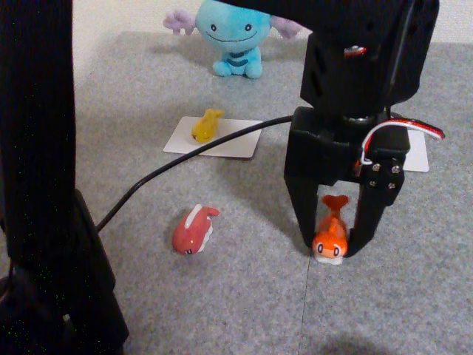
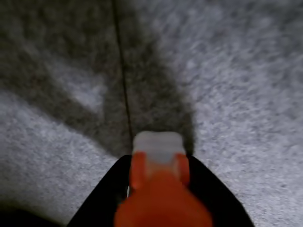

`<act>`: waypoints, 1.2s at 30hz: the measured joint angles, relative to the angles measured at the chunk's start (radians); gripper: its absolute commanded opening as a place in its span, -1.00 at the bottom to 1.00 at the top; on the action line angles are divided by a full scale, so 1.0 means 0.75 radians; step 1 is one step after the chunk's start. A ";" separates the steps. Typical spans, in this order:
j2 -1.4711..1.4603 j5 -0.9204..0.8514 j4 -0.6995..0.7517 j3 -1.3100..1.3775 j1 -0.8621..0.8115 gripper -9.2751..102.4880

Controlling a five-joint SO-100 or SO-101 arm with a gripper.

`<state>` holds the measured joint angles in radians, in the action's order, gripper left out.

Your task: Wooper wants to eat egg sudhi, and Goomy wants to eat shrimp sushi

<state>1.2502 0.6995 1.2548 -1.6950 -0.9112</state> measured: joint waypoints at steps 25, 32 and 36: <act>-0.108 0.290 0.395 0.820 0.264 -0.67; -0.368 0.360 0.409 1.149 0.337 -0.67; -0.544 0.372 0.366 1.309 0.346 -0.67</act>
<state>0.8422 0.9787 1.5294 -0.7133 -0.6519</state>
